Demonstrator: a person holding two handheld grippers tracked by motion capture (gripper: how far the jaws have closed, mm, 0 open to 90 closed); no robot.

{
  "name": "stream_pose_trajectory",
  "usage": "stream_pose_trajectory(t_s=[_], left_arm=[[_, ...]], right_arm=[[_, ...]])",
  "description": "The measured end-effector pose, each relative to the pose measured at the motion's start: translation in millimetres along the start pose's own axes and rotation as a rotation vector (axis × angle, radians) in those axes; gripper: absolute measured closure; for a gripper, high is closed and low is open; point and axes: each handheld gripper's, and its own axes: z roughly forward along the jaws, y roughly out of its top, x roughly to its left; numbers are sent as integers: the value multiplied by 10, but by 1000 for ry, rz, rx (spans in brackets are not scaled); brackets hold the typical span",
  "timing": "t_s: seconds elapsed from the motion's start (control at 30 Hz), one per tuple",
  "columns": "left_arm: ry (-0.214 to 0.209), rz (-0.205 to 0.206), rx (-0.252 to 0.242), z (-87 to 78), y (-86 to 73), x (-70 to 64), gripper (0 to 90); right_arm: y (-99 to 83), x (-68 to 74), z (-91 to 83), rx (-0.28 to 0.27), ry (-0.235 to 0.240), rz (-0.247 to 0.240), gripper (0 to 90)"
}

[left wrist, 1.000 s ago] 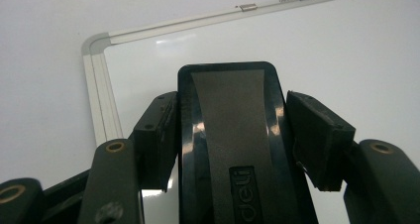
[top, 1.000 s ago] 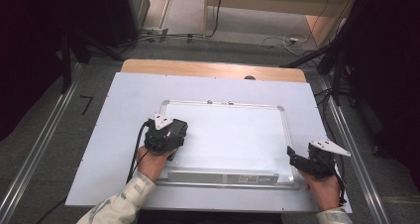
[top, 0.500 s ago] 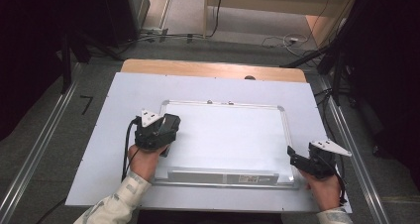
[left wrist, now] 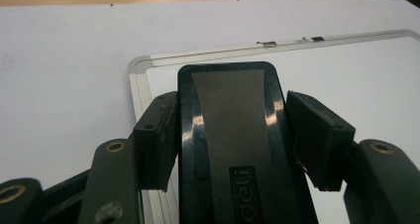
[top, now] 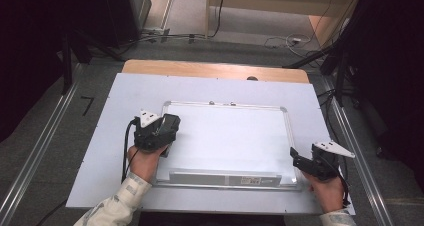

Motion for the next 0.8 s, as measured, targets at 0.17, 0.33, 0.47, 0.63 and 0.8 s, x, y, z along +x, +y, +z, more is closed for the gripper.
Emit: stream_pose_trajectory(t_s=[0.17,0.33,0.47,0.63,0.8], left_arm=[[5,-1,0,0,1,4,400],[4,-9,-4,-5,8,11,399],[2,-10,-5,-2,10,10,399],[2,-10,-9,-15,11,20,399],[5,-10,-9,-15,8,19,399]], right_arm=[[0,1,1,1,0,0,196],[-4,-4,-4,-1,-1,-2,196],[-6,-9,-8,0,-3,1,196],[-2,-1,-2,-1,-2,-2,196],[-1,-3,-3,-1,0,0,196]])
